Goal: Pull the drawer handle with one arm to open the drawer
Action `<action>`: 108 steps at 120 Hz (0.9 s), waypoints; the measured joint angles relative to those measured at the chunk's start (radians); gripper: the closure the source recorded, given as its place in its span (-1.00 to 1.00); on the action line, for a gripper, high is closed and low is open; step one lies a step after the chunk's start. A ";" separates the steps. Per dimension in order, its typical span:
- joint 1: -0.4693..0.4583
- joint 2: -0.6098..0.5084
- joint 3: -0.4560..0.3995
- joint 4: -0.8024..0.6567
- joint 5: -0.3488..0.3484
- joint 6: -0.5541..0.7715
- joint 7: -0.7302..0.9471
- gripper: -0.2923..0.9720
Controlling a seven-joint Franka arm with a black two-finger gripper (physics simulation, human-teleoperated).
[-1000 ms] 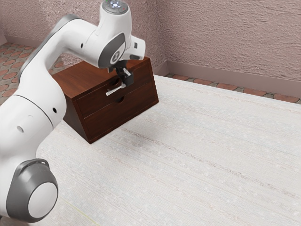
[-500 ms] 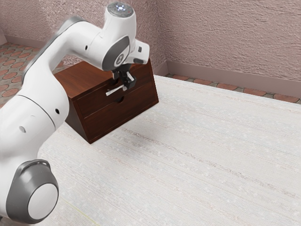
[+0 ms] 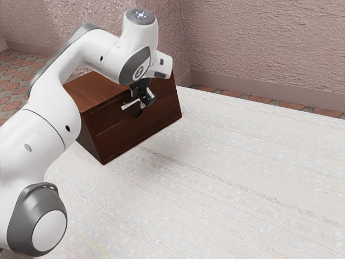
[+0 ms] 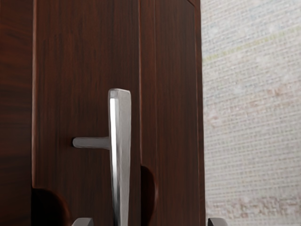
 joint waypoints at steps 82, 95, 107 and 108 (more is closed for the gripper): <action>0.002 -0.012 -0.002 -0.037 -0.006 0.011 -0.023 0.24; 0.002 -0.013 -0.002 -0.037 -0.008 0.011 -0.026 0.30; 0.002 -0.014 -0.003 -0.037 -0.009 0.012 -0.029 0.37; 0.002 -0.014 -0.003 -0.038 -0.009 0.011 -0.029 0.37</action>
